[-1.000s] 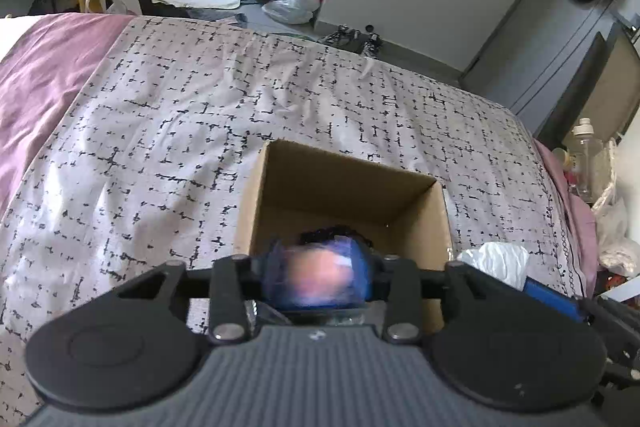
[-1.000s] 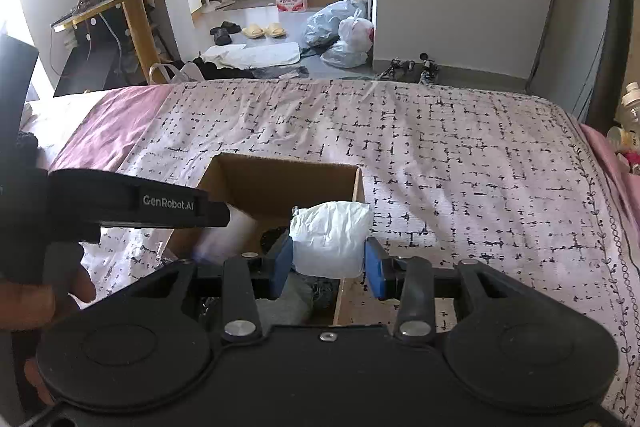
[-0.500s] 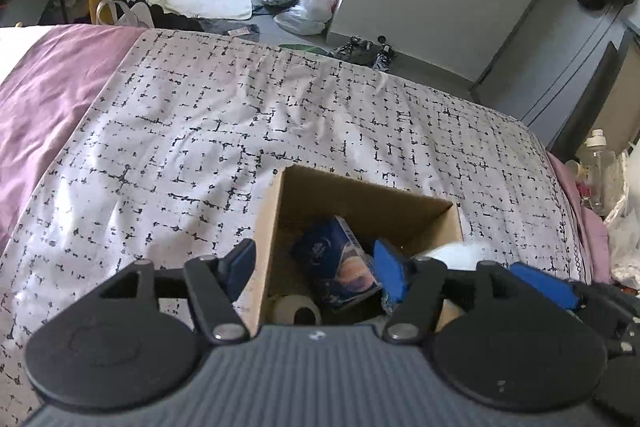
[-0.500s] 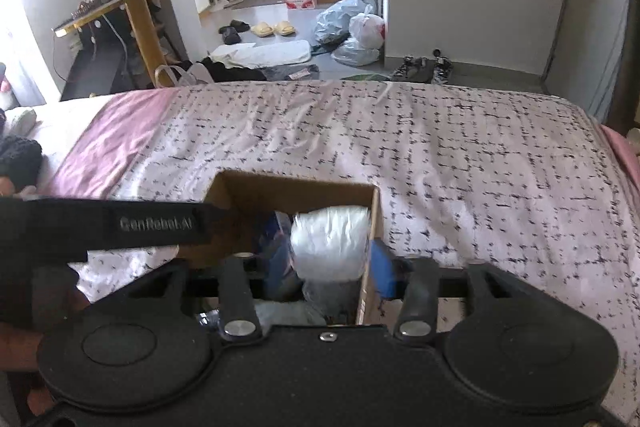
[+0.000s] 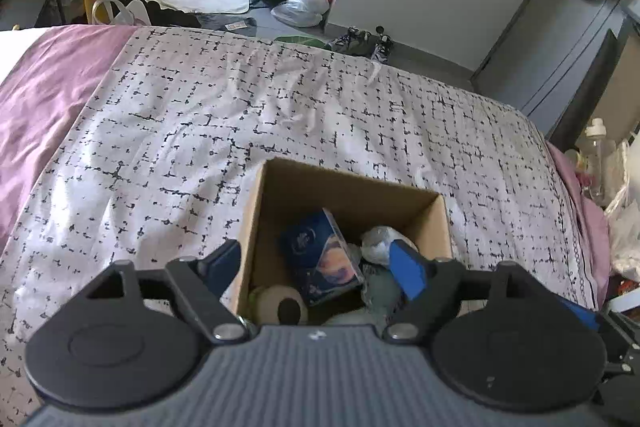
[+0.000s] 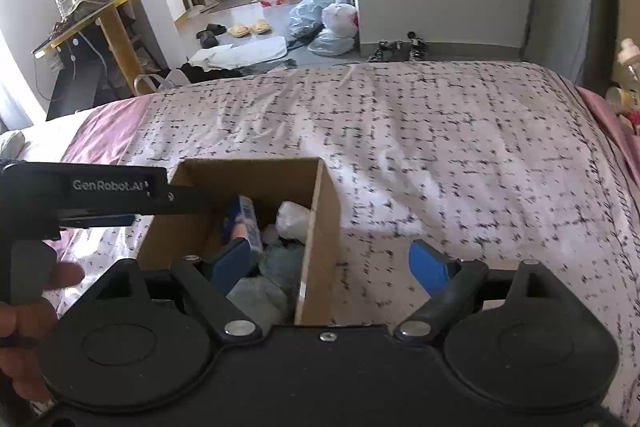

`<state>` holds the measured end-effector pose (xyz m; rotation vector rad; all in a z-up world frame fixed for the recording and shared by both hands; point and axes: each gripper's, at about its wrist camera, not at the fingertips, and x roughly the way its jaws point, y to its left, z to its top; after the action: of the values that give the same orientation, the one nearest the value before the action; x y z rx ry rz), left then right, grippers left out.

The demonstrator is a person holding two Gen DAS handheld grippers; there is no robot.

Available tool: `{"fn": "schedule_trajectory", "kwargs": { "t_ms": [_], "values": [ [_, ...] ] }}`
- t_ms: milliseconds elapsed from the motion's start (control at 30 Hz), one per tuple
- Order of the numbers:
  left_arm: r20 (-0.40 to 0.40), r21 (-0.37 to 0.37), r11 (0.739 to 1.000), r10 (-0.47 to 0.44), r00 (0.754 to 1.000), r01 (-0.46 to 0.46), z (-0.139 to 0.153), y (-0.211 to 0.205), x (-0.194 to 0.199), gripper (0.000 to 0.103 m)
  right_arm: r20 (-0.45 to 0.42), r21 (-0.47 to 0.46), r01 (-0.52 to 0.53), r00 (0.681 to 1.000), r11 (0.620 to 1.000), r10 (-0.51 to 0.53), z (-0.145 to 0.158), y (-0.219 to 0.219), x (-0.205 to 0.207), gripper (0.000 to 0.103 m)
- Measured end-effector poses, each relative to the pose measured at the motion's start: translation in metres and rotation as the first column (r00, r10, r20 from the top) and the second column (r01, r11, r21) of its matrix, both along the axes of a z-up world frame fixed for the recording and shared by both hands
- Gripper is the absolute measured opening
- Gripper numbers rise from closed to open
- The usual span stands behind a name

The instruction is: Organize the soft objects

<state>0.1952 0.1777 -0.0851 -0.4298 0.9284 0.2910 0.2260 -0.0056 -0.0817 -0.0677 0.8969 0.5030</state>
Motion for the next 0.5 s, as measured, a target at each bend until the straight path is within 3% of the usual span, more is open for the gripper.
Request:
{"fn": "schedule_trajectory", "kwargs": {
  "t_ms": [300,500],
  "values": [
    [-0.020,0.036,0.998,-0.045,0.999,0.046,0.018,-0.028,-0.016,0.093,-0.016,0.055,0.035,0.999,0.998,-0.035,0.013,-0.039,-0.015,0.096],
    [0.010,0.042,0.996,-0.079,0.997,0.079,0.042,-0.046,-0.030,0.099,-0.031,0.089,0.071,0.997,0.993,-0.069,0.022,-0.063,-0.025,0.100]
  ]
}}
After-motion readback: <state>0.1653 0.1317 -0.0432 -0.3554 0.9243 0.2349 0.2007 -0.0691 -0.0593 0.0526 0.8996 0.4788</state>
